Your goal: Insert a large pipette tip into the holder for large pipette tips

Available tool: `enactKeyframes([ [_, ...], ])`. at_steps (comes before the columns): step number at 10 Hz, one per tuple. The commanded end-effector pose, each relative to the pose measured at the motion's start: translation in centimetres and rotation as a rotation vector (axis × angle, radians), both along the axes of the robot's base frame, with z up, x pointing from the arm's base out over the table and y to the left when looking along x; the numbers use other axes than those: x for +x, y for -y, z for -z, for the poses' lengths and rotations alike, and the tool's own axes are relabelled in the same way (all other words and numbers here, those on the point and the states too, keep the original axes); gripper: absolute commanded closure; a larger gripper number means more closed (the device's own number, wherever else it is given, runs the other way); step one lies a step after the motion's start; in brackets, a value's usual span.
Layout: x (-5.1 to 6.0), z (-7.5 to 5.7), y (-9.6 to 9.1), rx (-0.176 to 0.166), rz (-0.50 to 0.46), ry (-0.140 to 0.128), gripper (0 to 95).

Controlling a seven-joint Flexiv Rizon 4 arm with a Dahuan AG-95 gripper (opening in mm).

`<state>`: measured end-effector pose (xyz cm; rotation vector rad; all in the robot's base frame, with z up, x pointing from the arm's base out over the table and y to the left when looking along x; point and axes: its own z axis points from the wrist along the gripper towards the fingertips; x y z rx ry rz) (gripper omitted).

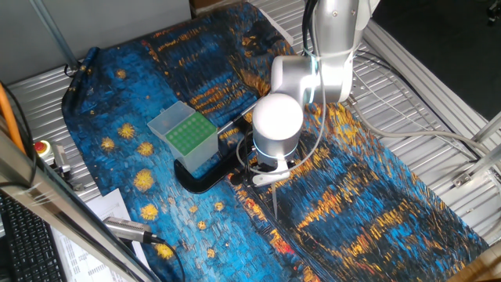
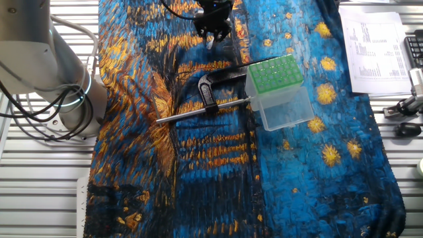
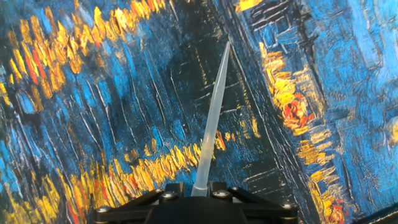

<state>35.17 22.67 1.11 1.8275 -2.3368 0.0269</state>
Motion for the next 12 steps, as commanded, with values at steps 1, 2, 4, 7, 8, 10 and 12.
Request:
enactKeyframes([
  [1, 0.0, 0.1, 0.0, 0.002, 0.005, 0.001, 95.0],
  [2, 0.0, 0.1, 0.0, 0.001, 0.006, 0.001, 95.0],
  [4, 0.0, 0.1, 0.0, 0.000, 0.006, 0.000, 95.0],
  [7, 0.0, 0.1, 0.0, -0.001, 0.009, 0.001, 95.0],
  [8, 0.0, 0.1, 0.0, -0.001, 0.005, 0.003, 95.0],
  [10, 0.0, 0.1, 0.0, 0.002, 0.006, 0.003, 95.0],
  [12, 0.1, -1.2, 0.1, -0.005, 0.010, 0.000, 95.0],
])
